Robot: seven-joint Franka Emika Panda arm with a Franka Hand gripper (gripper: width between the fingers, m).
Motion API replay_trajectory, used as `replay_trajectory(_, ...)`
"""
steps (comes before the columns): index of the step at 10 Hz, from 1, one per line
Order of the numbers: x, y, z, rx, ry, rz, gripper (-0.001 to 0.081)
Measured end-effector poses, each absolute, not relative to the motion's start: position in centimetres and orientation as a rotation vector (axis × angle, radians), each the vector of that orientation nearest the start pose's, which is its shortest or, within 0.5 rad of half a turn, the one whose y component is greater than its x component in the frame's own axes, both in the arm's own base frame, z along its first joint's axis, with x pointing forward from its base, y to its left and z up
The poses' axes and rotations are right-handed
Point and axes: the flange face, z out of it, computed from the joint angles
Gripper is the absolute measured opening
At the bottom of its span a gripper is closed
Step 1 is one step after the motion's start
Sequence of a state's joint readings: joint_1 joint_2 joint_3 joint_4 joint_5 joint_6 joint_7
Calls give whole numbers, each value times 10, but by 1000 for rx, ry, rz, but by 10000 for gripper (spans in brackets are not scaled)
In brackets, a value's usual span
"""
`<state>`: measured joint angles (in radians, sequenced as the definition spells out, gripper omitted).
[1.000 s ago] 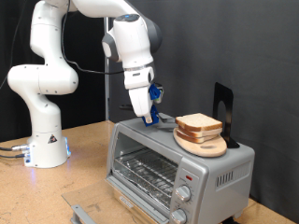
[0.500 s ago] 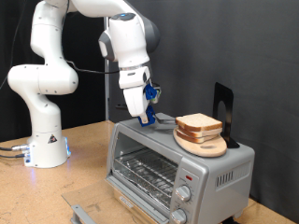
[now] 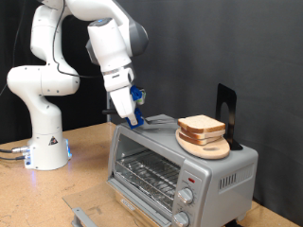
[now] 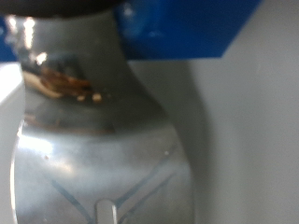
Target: Make a piece of toast with the oven
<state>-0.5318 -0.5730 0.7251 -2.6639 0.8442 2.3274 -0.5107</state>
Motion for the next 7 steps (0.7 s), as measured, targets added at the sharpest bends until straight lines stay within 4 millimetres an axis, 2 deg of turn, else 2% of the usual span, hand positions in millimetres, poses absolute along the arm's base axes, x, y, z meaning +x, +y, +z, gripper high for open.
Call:
replay_trajectory(2, 381, 73, 388, -2828, -75, -459, 269)
replay_trajectory(5, 385, 65, 392, -2803, 90, -502, 269)
replay_trajectory(7, 390, 55, 392, -2815, 123, -495, 269)
